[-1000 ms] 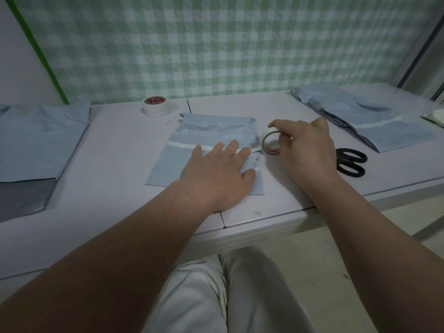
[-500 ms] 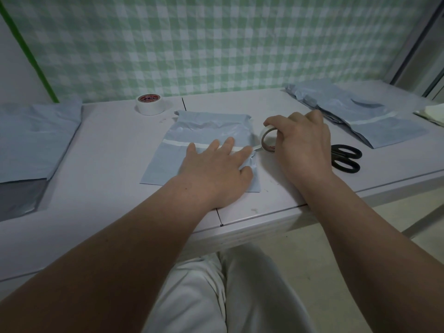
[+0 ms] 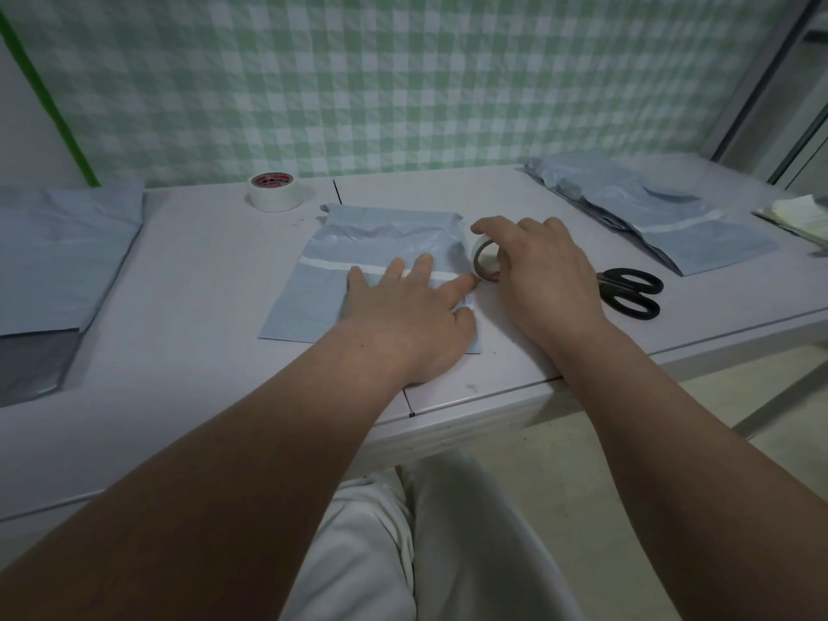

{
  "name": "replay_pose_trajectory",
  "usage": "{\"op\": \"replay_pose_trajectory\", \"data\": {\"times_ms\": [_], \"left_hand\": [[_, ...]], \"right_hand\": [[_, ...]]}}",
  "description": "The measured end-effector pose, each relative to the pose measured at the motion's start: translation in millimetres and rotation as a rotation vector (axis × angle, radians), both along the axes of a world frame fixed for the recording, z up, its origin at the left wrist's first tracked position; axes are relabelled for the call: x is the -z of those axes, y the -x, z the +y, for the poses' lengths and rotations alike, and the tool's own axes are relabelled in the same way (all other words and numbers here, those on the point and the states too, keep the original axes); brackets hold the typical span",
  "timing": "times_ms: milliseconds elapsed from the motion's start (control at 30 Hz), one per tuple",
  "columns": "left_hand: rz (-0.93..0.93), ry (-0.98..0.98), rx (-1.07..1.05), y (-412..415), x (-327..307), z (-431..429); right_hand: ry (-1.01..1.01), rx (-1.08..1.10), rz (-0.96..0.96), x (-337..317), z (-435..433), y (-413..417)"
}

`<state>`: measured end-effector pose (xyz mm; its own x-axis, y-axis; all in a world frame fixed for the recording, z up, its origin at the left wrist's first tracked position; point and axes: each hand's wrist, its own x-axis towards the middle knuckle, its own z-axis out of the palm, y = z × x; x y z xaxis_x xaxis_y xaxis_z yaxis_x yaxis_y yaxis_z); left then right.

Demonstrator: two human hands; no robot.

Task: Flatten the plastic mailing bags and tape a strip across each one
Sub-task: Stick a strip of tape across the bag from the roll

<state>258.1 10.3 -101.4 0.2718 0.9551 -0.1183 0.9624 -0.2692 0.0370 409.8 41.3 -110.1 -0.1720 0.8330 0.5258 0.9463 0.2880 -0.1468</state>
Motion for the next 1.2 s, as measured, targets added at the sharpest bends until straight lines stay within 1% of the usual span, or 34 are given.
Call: {"op": "replay_pose_trajectory", "data": {"times_ms": [167,367,600,900,1200], "left_hand": [[-0.008,-0.024,-0.009,-0.9,2.3,-1.5],[-0.034,-0.036,-0.019,2.8,3.5,-1.4],[-0.005,-0.01,-0.107,30.1,3.1,-0.7],[0.001,-0.025,-0.199,64.7,-0.1,0.9],[-0.013,0.028,-0.274,83.4,-4.8,2.3]], "right_hand": [[0.043,0.034,-0.04,-3.1,-3.6,2.2],[0.082,0.079,-0.034,-5.5,-4.8,1.5],[0.101,0.114,-0.058,-6.7,-6.3,2.2],[0.105,0.117,-0.046,-8.2,-6.5,2.3],[0.124,0.104,-0.01,-6.7,-6.0,1.9]]}}
